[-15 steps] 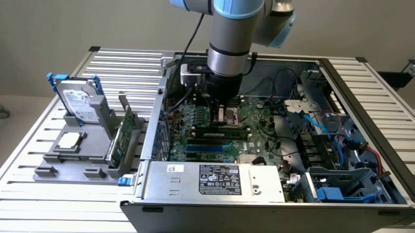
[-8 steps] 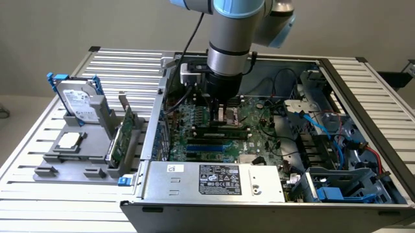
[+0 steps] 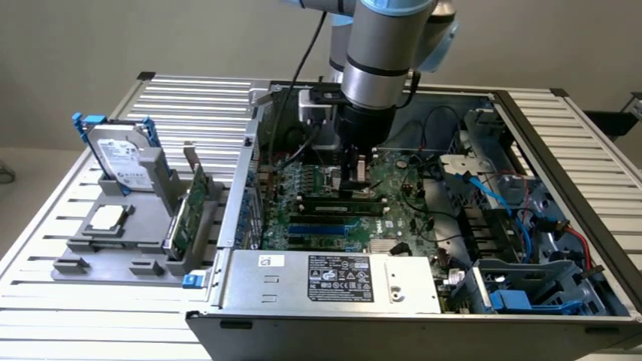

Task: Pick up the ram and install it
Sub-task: 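Press down the ram until it locks into place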

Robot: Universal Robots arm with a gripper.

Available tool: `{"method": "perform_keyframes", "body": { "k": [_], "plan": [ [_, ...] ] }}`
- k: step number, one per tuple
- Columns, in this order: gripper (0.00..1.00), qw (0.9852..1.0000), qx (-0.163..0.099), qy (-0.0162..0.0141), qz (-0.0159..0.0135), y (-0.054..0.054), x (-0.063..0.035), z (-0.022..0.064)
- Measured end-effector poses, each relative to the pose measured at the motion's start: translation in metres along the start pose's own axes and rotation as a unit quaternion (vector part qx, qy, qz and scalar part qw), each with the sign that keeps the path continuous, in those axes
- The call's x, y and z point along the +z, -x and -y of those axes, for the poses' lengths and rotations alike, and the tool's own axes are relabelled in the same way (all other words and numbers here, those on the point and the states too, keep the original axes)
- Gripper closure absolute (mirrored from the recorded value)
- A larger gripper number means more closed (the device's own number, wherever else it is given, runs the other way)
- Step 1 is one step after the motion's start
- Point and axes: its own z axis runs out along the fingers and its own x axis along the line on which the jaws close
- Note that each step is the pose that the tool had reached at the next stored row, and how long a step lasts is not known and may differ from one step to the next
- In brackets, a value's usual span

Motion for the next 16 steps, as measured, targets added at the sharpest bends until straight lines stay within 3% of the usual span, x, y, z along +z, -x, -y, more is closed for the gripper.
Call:
{"method": "perform_keyframes", "body": {
  "k": [6, 10, 13, 16],
  "plan": [
    [0.89, 1.0, -0.001, 0.001, 0.0, -0.001, -0.0021, 0.0265],
    [0.89, 1.0, -0.001, 0.0009, -0.0002, -0.001, -0.0024, 0.0316],
    [0.89, 1.0, -0.001, -0.0052, -0.0004, -0.001, 0.0008, 0.0318],
    [0.89, 1.0, 0.0, -0.0082, -0.0005, -0.001, 0.0051, 0.032]
  ]
}}
